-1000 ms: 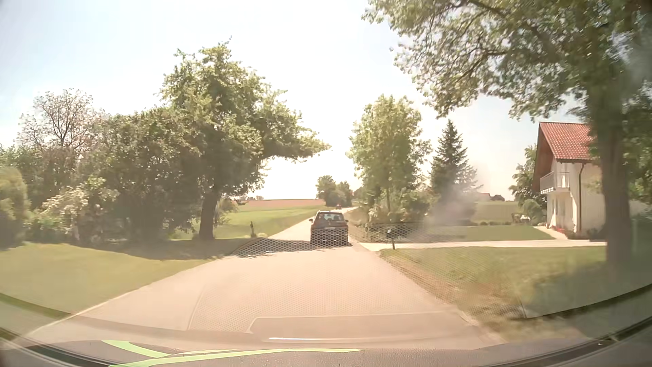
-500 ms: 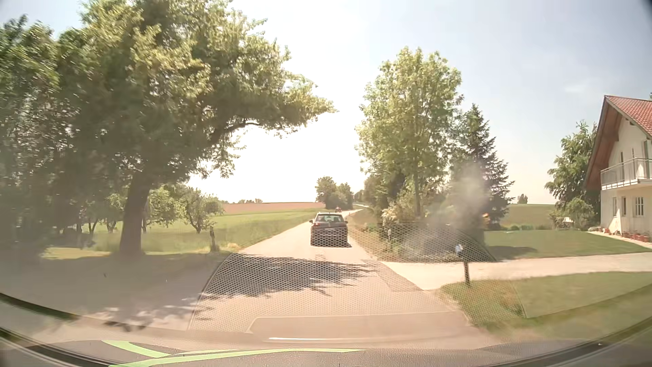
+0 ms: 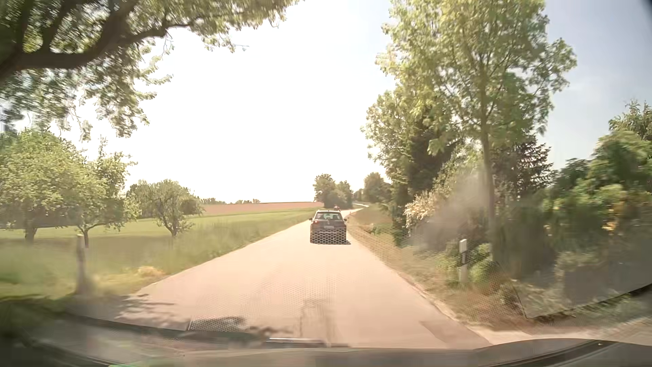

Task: Follow the waypoints while adhering to traffic rules and regulations

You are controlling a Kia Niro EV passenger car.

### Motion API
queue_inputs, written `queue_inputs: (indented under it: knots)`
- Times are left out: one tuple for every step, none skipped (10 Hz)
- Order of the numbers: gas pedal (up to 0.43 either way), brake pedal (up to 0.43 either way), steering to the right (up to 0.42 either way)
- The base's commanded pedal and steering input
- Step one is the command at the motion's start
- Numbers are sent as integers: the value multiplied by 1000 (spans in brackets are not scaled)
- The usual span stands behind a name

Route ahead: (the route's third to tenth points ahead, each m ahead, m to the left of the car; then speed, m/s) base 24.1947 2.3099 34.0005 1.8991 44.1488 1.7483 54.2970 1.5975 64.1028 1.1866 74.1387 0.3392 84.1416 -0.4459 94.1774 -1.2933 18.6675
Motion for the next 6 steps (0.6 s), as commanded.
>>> queue_inputs:
  knots:
    - [150,0,1]
    - [150,0,0]
    - [150,0,0]
    - [150,0,0]
    - [157,0,0]
    - [157,0,0]
